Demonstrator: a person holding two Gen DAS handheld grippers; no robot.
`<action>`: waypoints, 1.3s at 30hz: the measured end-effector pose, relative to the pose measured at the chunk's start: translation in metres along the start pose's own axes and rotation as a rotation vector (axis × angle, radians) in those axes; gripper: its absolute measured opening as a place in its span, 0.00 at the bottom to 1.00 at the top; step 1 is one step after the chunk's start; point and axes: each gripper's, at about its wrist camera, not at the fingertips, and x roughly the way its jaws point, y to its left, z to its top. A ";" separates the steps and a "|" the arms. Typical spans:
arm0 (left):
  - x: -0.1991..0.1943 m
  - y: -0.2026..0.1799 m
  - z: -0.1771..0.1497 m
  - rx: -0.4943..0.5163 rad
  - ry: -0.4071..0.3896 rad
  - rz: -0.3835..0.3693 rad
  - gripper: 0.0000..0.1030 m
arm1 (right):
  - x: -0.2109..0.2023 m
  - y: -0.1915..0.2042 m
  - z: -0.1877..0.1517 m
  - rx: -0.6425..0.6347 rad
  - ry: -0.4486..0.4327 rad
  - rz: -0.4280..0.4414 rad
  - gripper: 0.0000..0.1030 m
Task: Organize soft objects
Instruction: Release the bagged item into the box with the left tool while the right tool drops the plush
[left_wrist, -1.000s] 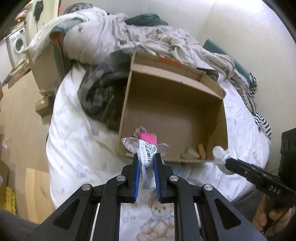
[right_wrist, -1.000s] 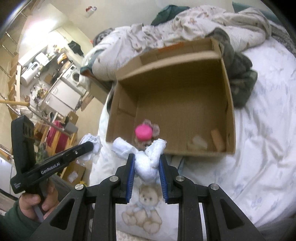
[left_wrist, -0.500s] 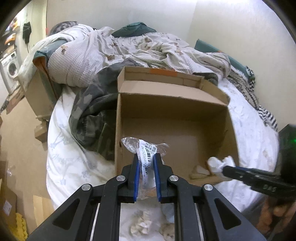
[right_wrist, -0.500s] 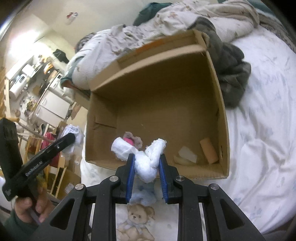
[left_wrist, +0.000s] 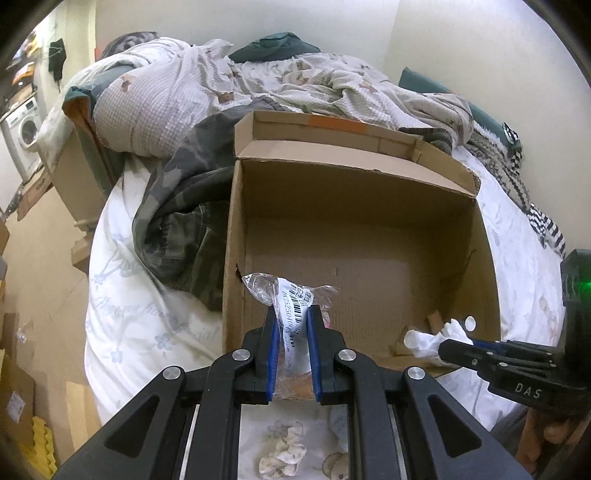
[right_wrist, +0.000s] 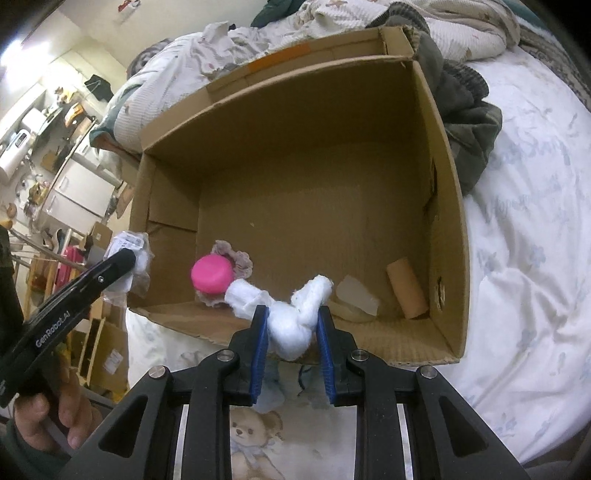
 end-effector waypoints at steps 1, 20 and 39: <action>0.001 0.000 -0.001 0.000 0.002 0.002 0.13 | 0.000 0.000 0.000 0.001 -0.001 0.001 0.26; 0.009 -0.006 -0.005 0.011 0.036 0.023 0.13 | 0.001 -0.001 -0.001 0.004 0.003 -0.002 0.26; 0.006 -0.009 -0.007 0.011 0.019 0.057 0.58 | -0.004 0.002 0.002 -0.008 -0.036 -0.040 0.82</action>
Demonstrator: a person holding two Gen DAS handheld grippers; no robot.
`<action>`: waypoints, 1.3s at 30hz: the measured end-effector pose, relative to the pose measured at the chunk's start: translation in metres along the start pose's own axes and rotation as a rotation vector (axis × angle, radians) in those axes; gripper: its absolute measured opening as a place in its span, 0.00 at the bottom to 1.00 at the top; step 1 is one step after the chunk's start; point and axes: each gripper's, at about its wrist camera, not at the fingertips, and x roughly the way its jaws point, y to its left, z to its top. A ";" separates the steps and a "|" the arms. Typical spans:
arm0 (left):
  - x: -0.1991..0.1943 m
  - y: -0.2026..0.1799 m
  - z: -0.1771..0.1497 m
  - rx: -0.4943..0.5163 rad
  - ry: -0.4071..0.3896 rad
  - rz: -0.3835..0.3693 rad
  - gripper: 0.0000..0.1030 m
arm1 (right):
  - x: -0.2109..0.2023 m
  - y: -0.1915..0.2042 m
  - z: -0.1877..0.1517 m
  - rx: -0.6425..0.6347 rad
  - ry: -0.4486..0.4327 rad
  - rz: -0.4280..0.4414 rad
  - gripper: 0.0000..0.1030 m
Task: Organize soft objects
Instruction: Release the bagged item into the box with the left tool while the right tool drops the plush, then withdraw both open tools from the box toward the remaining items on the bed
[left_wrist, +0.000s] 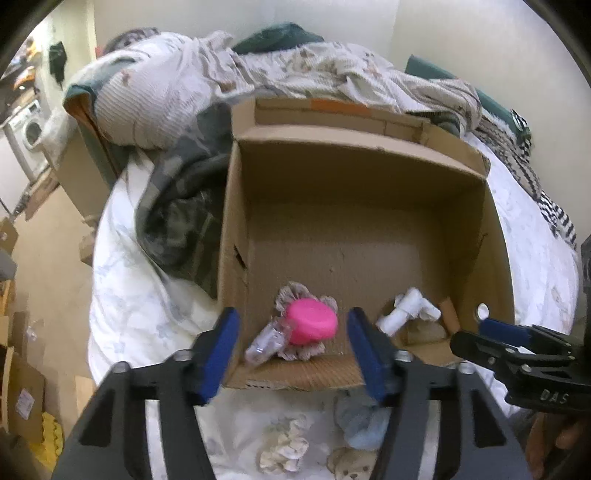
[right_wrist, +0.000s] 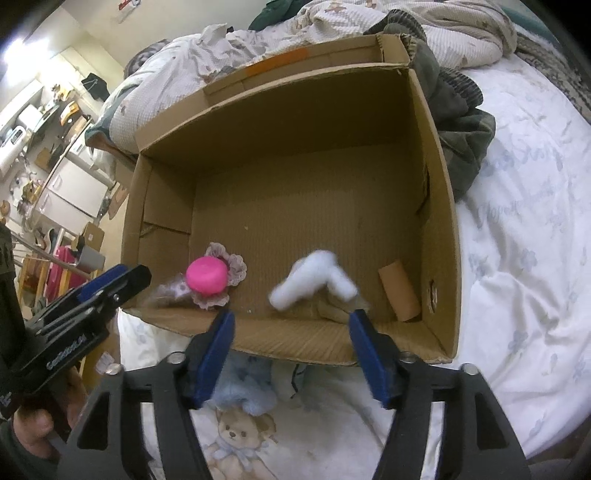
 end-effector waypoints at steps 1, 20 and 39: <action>-0.002 0.000 0.000 -0.001 -0.009 0.002 0.58 | -0.002 0.000 0.001 0.003 -0.012 -0.001 0.87; -0.017 0.017 -0.001 -0.061 -0.021 0.021 0.59 | -0.015 0.013 -0.003 0.013 -0.050 0.030 1.00; -0.054 0.024 -0.034 -0.079 -0.016 0.075 0.59 | -0.040 0.035 -0.038 -0.117 -0.113 -0.040 1.00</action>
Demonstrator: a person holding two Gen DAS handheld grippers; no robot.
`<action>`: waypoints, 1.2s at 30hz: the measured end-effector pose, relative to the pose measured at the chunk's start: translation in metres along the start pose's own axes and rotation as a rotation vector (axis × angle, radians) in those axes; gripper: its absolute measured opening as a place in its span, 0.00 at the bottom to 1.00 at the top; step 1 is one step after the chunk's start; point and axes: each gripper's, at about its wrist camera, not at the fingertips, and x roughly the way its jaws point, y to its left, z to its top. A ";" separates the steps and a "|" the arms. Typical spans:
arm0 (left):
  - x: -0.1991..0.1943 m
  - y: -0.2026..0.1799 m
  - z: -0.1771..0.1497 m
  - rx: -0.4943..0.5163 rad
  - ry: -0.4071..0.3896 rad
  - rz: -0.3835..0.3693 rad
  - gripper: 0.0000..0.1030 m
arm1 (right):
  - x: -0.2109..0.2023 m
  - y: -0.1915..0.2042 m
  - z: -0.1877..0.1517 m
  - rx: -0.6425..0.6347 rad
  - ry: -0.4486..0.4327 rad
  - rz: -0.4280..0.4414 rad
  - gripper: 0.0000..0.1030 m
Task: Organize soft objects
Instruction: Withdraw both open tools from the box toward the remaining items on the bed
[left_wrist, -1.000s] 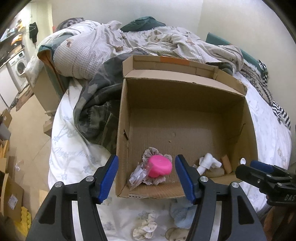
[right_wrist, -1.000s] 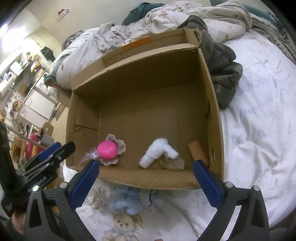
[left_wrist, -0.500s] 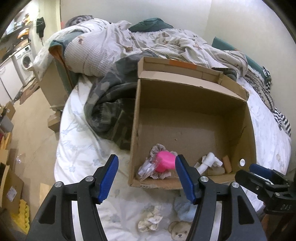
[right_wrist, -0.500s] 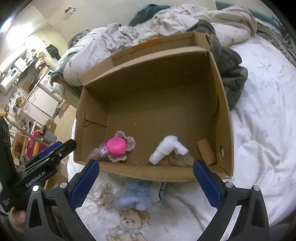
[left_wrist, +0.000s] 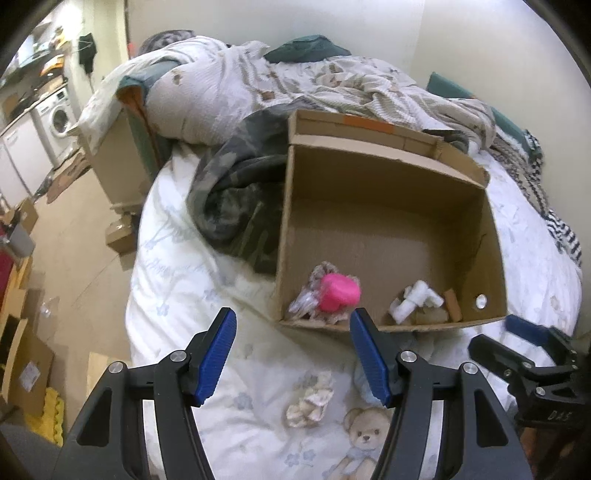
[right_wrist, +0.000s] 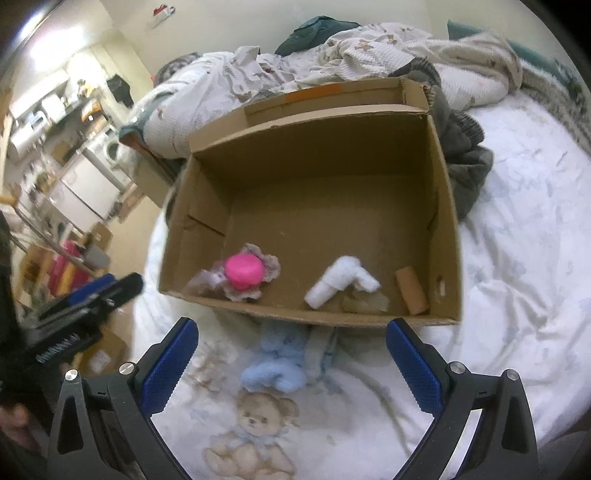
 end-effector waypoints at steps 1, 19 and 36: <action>0.000 0.000 -0.003 0.001 0.001 0.014 0.59 | -0.001 0.000 -0.001 -0.005 -0.003 -0.005 1.00; 0.024 0.000 -0.035 0.009 0.167 0.008 0.59 | -0.002 -0.014 -0.015 0.048 0.059 0.018 1.00; 0.074 0.012 -0.049 -0.103 0.389 -0.053 0.59 | 0.024 -0.029 -0.016 0.142 0.164 0.039 1.00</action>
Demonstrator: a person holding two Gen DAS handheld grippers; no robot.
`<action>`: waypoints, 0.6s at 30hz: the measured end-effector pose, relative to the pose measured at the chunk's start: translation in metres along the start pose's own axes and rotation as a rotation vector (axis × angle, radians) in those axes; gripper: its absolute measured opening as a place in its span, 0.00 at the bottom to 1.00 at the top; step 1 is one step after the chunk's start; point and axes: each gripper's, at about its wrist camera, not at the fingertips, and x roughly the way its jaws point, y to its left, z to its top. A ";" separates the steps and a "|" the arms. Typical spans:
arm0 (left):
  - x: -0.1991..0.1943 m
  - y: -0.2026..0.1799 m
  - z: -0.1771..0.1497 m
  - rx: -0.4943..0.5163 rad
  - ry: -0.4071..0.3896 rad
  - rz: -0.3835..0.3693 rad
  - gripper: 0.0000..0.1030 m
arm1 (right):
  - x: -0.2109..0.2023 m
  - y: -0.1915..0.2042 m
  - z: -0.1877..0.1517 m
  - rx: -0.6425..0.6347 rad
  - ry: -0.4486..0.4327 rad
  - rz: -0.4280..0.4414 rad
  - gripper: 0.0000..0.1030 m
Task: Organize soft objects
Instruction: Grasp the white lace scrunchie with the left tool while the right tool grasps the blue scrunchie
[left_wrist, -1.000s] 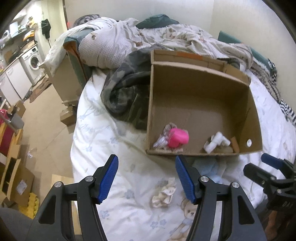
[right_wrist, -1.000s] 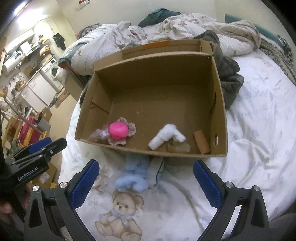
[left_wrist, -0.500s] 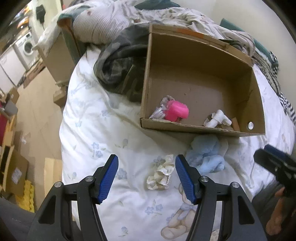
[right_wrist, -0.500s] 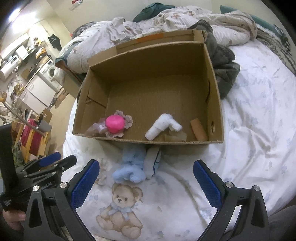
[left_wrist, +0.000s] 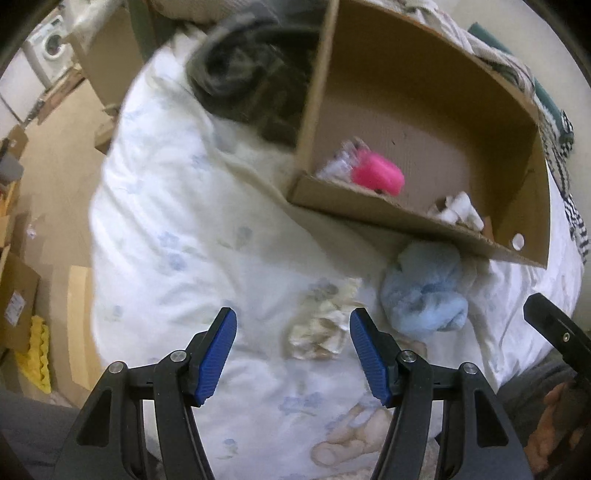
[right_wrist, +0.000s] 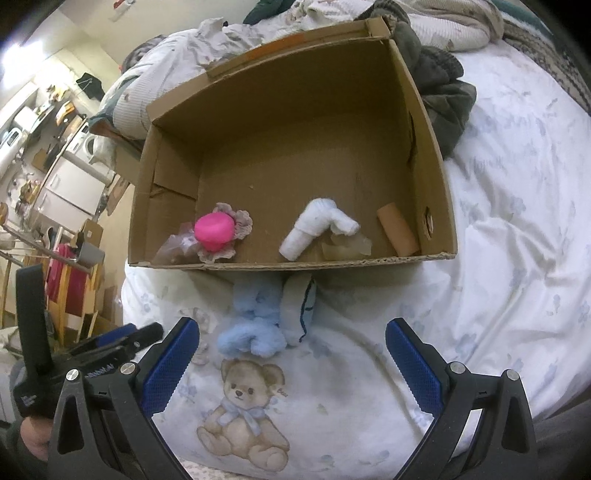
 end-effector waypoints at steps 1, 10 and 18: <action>0.005 -0.002 0.000 0.006 0.015 -0.004 0.59 | 0.000 -0.001 0.000 0.003 0.003 0.002 1.00; 0.041 -0.013 0.005 0.023 0.119 -0.010 0.21 | -0.005 -0.020 0.001 0.082 -0.010 0.029 1.00; -0.001 -0.014 -0.003 0.048 0.019 -0.041 0.16 | 0.017 -0.025 0.002 0.152 0.059 0.073 1.00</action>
